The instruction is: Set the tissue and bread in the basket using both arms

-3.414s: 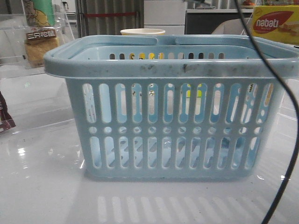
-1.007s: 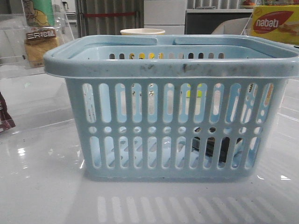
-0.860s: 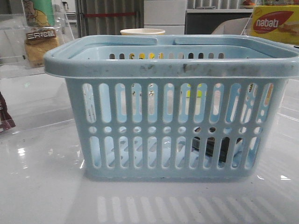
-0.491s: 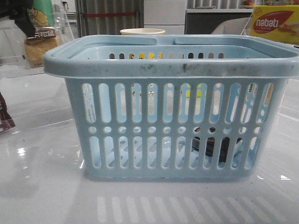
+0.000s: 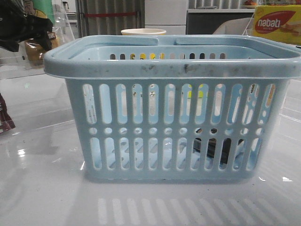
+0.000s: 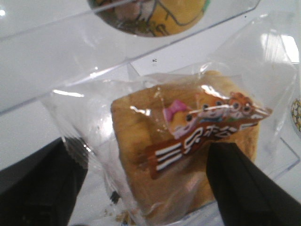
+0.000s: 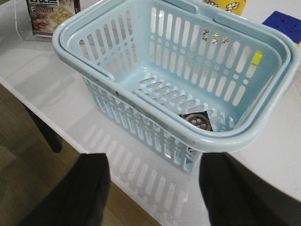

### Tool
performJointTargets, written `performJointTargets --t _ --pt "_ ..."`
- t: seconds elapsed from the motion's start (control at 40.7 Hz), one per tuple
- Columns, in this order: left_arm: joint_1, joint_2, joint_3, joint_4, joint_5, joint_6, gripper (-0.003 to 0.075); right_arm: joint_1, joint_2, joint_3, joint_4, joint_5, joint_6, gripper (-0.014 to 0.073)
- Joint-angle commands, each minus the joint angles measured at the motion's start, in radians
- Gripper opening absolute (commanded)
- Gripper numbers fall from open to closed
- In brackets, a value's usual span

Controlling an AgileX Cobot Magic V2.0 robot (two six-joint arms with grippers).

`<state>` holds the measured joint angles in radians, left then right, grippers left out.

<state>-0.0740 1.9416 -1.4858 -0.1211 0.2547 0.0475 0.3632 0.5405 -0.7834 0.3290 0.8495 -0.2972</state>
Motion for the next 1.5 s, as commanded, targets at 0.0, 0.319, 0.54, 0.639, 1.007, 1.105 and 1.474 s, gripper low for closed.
performJointTargets --t 0.0,0.319,0.54,0.639,1.007,1.105,1.474 --pt "0.0 -0.042 -0.037 -0.008 -0.114 -0.002 0.0571 -0.002 0.001 -0.025 0.017 -0.074 -0.008 0.0519" --pt "0.0 -0.033 -0.037 -0.008 -0.111 -0.002 0.0449 -0.002 0.001 -0.025 0.017 -0.074 -0.008 0.0519" --pt "0.0 -0.033 -0.037 -0.008 -0.102 -0.002 0.0198 -0.002 0.001 -0.025 0.017 -0.074 -0.008 0.0519" --pt "0.0 -0.033 -0.037 -0.012 -0.074 -0.002 0.0107 -0.002 0.001 -0.025 0.017 -0.074 -0.008 0.0519" --pt "-0.002 -0.137 -0.038 -0.021 0.101 -0.002 0.0093 -0.002 0.001 -0.025 0.017 -0.074 -0.008 0.0519" --pt "-0.011 -0.182 -0.038 -0.024 0.149 -0.002 0.0093 -0.002 0.001 -0.025 0.017 -0.073 -0.008 0.0519" --pt "-0.131 -0.383 -0.038 -0.027 0.268 0.041 0.0093 -0.002 0.001 -0.025 0.017 -0.073 -0.008 0.0519"
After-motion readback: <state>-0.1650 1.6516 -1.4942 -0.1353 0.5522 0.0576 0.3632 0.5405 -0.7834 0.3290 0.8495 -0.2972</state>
